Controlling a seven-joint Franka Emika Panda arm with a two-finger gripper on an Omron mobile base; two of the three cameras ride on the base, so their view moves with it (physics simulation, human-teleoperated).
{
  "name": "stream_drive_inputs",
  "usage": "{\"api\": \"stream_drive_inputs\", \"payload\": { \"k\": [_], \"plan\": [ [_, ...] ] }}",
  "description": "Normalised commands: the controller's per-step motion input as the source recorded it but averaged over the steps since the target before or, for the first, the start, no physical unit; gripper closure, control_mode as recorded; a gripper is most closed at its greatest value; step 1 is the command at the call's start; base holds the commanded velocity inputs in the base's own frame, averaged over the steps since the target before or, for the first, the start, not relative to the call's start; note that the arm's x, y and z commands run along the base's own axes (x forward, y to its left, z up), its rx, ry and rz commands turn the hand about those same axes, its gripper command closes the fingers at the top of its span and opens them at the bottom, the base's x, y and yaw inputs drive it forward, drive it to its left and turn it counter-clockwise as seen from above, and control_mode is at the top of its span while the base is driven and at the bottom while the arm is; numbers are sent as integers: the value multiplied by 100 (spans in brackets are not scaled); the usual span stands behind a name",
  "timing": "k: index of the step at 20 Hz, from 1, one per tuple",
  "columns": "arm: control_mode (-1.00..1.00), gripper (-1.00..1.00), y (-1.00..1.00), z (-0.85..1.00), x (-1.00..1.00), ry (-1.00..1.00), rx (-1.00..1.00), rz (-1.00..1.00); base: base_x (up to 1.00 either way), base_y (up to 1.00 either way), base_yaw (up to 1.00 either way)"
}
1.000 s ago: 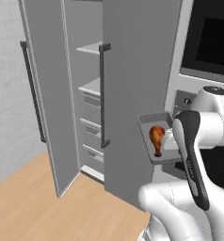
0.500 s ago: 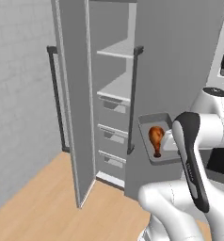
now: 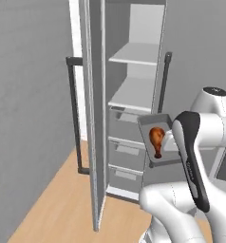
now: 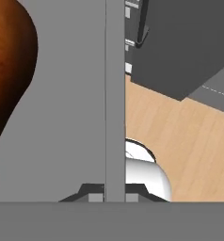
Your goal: Take the meat container that has the chicken drumstick and place it on the second highest rack of the freezer. Then take the vegetable container that has the corn and bell pepper and place it on the highest rack of the freezer.
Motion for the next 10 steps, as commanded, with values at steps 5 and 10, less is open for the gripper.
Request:
{"api": "stream_drive_inputs", "payload": {
  "k": [5,10],
  "plan": [
    [100,100,0,0,0,0,0,0,22,65,-37],
    [100,100,0,0,0,0,0,0,11,37,-31]
  ]
}}
